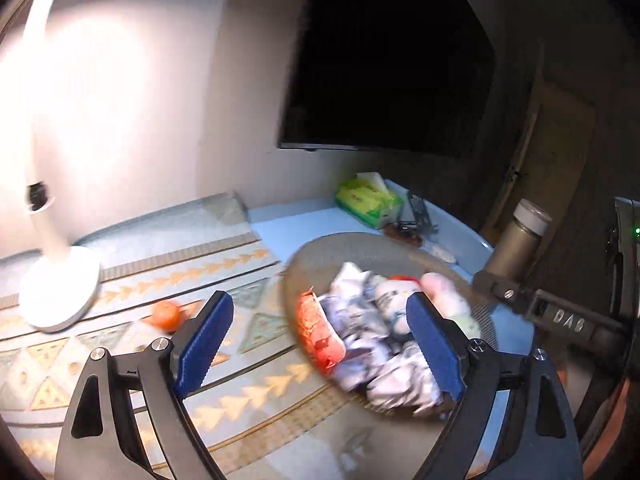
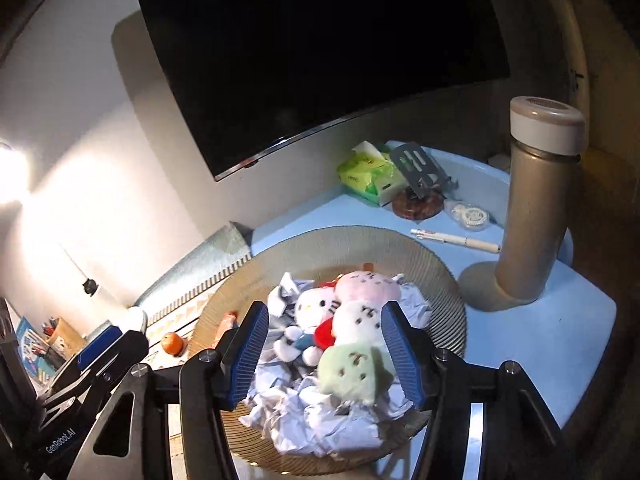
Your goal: Organize objects
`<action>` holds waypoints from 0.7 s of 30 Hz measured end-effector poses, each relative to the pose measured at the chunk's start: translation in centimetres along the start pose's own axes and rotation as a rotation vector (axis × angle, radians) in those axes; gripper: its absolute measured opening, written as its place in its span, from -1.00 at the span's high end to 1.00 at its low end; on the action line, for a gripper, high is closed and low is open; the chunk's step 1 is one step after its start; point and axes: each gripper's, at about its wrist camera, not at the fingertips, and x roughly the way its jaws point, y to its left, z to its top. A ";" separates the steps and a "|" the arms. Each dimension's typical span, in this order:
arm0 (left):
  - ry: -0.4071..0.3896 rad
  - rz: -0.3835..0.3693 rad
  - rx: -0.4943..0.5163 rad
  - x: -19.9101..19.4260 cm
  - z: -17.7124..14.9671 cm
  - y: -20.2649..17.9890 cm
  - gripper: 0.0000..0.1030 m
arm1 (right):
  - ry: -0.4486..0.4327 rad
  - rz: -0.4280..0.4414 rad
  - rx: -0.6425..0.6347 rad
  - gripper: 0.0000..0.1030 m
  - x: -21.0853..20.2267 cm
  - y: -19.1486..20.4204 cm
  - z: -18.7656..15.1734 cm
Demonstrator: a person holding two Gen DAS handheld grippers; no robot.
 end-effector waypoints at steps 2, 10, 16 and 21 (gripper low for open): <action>-0.014 0.057 -0.018 -2.3 -0.6 2.0 -0.70 | -0.005 0.031 -0.028 -0.11 -0.5 1.3 -0.3; -0.074 0.317 -0.119 -12.1 -2.0 9.7 -0.93 | -0.004 0.202 -0.198 -0.11 -2.6 10.5 -2.8; -0.070 0.436 -0.246 -15.8 -5.6 15.3 -0.99 | 0.087 0.287 -0.323 -0.11 -0.6 16.8 -7.1; 0.047 0.541 -0.308 -13.3 -11.3 19.2 -0.99 | 0.214 0.262 -0.404 -0.11 4.7 19.2 -12.8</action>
